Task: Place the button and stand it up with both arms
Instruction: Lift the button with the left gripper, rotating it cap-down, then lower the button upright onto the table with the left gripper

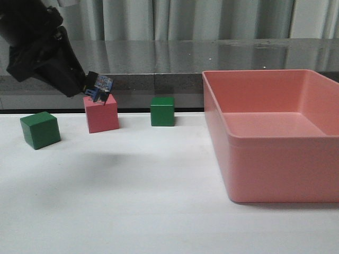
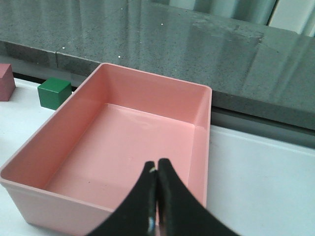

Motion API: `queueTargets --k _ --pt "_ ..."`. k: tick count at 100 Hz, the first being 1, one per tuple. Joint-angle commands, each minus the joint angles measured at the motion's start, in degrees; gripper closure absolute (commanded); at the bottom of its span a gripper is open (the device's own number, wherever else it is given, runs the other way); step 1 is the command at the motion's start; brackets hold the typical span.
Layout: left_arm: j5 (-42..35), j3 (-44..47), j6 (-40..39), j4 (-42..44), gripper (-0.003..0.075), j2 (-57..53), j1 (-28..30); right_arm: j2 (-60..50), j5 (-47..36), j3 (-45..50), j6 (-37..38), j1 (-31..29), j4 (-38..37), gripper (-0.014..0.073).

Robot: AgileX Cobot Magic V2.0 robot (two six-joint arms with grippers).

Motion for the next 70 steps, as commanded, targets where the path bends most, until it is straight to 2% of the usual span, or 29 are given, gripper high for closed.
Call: queueTargets --k 1,15,46,55,70 --pt "4.4 -6.1 -13.6 15.8 0.0739 -2.2 -4.2 0.3 -4.4 -1.4 -0.1 -0.3 -0.2 0.0655" --pt "9.6 -10.9 -22.7 32.8 0.0738 0.2 -10.1 0.3 -4.4 -1.4 -0.1 -0.3 -0.2 0.0655" --pt "16.6 -12.7 -28.7 56.7 0.0738 9.0 -19.2 0.3 -4.3 -1.4 -0.1 -0.3 -0.2 0.0655" --pt "17.4 -12.7 -29.0 60.4 0.0738 11.4 -20.8 0.3 -4.3 -1.4 -0.1 -0.3 -0.2 0.0655" --pt "17.0 -12.7 -29.0 60.5 0.0739 14.0 -22.1 0.3 -4.3 -1.4 -0.1 -0.3 -0.2 0.0655"
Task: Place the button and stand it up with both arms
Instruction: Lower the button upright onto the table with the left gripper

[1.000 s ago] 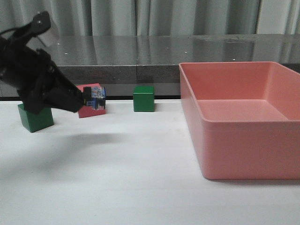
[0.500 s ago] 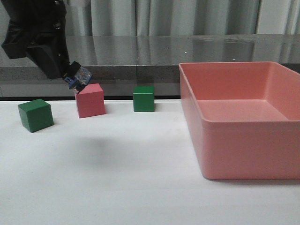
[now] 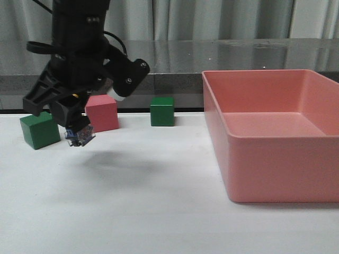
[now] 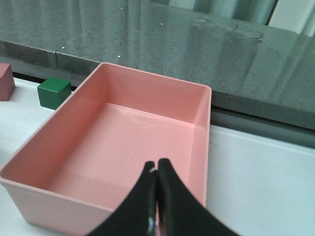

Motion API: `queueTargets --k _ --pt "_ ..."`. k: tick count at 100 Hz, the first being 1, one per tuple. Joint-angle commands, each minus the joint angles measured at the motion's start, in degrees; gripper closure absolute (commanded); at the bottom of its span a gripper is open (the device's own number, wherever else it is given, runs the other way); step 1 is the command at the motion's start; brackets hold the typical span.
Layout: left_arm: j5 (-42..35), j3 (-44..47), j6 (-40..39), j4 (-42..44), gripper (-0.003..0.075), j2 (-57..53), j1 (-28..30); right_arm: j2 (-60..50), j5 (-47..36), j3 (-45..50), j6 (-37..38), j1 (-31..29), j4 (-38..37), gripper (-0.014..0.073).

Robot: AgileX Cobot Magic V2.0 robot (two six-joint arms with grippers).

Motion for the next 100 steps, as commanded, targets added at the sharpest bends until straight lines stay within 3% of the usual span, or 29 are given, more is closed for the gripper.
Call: queueTargets --k 1,100 --pt "0.2 -1.8 -0.8 2.9 0.0738 -1.7 -1.1 0.3 -4.3 -1.4 -0.1 -0.3 -0.2 0.0655" --pt "0.5 -1.8 -0.8 3.3 0.0738 2.0 -1.6 0.3 -3.3 -1.4 -0.1 -0.3 -0.2 0.0655"
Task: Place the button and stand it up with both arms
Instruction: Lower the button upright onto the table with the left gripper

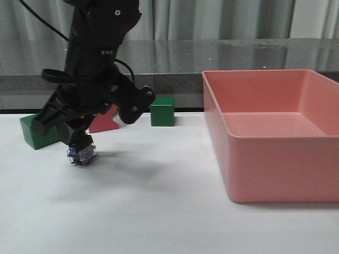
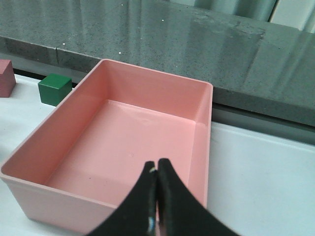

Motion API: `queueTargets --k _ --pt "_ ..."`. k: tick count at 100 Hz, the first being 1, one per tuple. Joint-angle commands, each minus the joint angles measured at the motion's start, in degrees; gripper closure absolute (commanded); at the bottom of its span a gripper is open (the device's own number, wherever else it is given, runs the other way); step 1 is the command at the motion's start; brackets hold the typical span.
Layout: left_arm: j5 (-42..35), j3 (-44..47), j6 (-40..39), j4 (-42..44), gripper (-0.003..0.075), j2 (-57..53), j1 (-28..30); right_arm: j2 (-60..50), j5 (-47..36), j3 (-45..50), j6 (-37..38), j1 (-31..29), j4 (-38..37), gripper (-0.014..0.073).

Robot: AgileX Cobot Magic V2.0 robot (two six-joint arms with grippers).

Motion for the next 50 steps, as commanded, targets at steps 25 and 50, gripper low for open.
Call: queueTargets --k 25,50 --pt "0.5 -1.5 -0.8 -0.1 0.071 -2.5 -0.5 0.3 -4.0 -1.4 -0.1 -0.3 -0.2 0.0655" --pt "0.5 -1.5 -0.8 0.9 0.037 -2.5 -0.5 0.3 -4.0 -1.4 -0.1 -0.3 -0.2 0.0655"
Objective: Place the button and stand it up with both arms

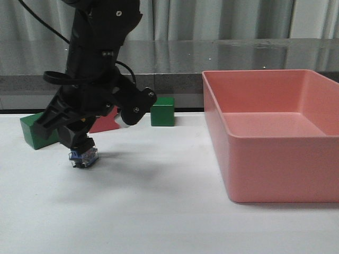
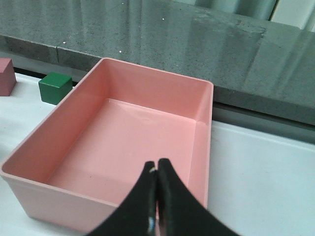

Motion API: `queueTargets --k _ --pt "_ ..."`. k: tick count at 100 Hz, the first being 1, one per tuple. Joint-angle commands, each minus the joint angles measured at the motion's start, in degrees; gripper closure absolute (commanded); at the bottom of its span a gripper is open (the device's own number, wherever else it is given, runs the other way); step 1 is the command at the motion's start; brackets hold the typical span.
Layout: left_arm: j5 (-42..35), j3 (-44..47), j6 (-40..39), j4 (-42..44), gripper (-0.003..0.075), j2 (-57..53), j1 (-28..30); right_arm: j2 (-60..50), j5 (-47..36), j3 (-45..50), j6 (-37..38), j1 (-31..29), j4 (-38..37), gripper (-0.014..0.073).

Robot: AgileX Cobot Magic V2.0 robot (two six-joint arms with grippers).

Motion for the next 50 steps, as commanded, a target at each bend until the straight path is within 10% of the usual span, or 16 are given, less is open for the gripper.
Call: queueTargets --k 1,13,50 --pt "0.5 -1.5 -0.8 2.3 0.0349 -2.7 -0.5 0.3 -4.3 -1.4 -0.1 -0.3 -0.2 0.0655" --pt "0.4 -1.5 -0.8 3.5 0.0241 -2.7 -0.5 0.3 -4.3 -1.4 -0.1 -0.3 -0.2 0.0655" --pt "3.3 -1.5 -0.8 3.5 0.0235 -5.6 -0.1 0.3 -4.3 -1.4 -0.1 -0.3 -0.2 0.0655"
